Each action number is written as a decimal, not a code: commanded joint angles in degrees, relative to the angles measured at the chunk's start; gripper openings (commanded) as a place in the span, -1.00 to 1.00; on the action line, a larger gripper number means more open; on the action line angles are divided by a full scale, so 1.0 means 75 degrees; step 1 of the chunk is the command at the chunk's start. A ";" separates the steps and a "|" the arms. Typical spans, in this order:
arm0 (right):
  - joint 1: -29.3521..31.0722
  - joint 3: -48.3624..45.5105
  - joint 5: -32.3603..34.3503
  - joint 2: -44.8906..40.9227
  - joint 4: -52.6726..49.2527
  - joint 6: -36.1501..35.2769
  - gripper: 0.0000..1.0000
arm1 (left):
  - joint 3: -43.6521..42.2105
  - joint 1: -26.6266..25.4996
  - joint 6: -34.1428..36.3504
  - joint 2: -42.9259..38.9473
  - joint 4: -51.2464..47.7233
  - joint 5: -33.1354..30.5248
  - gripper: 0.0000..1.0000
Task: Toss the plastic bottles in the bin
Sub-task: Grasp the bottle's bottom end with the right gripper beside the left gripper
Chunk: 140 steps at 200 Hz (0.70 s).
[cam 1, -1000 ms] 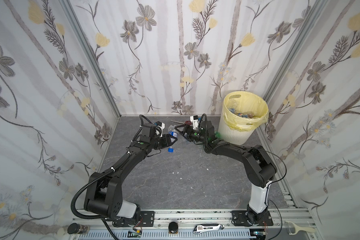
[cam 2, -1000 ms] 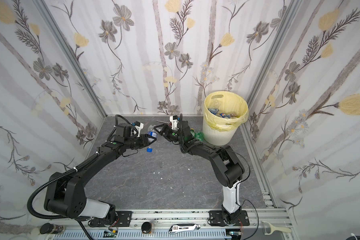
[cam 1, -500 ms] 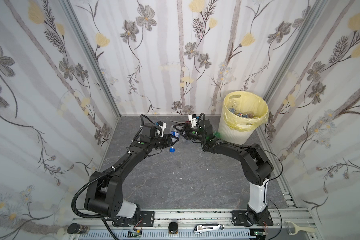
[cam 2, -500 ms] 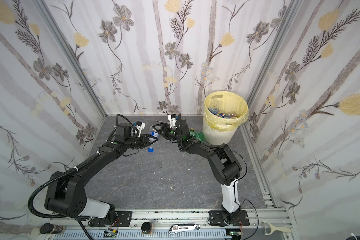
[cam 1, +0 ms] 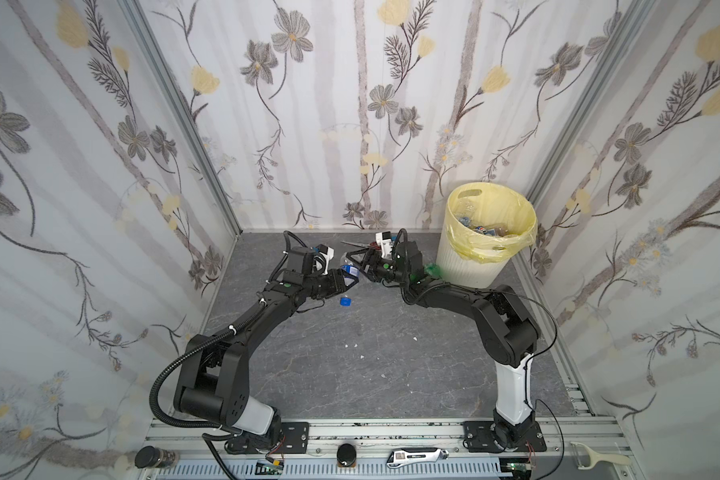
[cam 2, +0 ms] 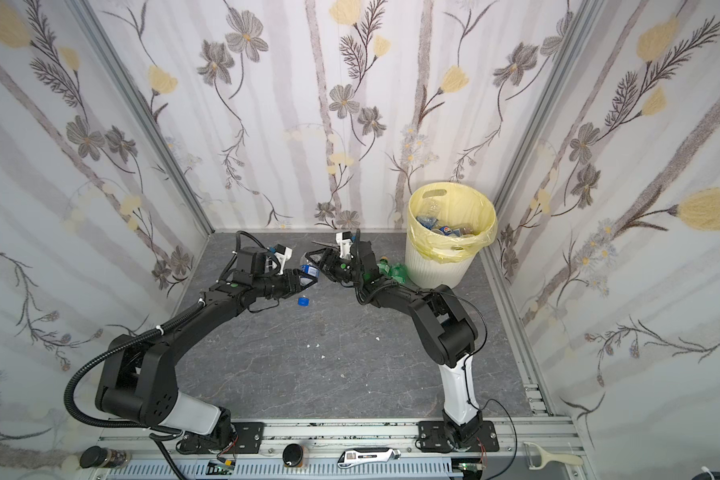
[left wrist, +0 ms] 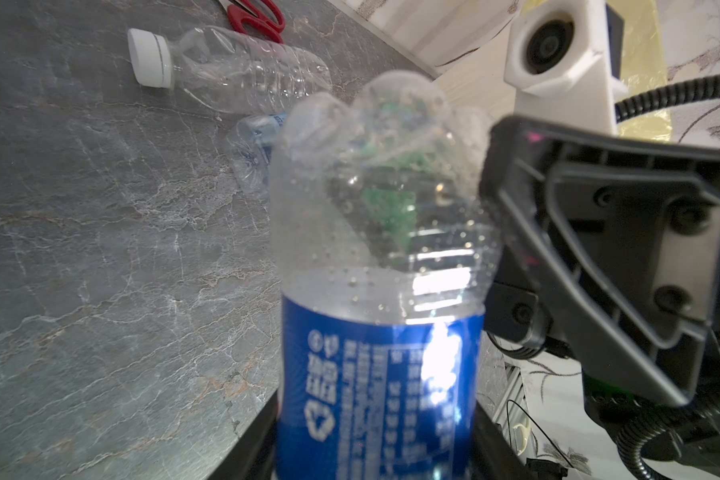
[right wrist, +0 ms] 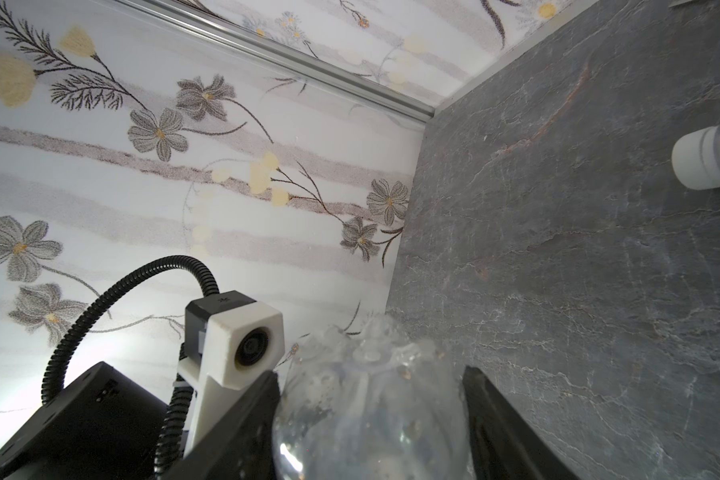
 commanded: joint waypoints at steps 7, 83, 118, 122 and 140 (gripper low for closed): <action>-0.0001 0.0143 -0.0275 0.0081 0.0230 0.0119 0.44 | 0.0086 0.0001 -0.0011 0.0048 0.0435 0.0093 0.07; 0.0008 -0.0038 -0.0299 -0.0094 0.0176 0.0102 0.34 | 0.0110 0.0005 -0.0029 0.0057 0.0446 0.0069 0.09; -0.0013 -0.0127 -0.0207 -0.0166 0.0135 0.0101 0.21 | 0.0053 0.0009 -0.0032 -0.0027 0.0447 0.0036 0.18; -0.0023 -0.0126 -0.0205 -0.0174 0.0142 0.0102 0.20 | 0.0030 0.0005 -0.0028 -0.0046 0.0447 0.0009 0.19; -0.0034 -0.0106 -0.0185 -0.0206 0.0014 0.0059 0.17 | -0.0062 0.0020 -0.0021 -0.0099 0.0441 -0.0106 0.29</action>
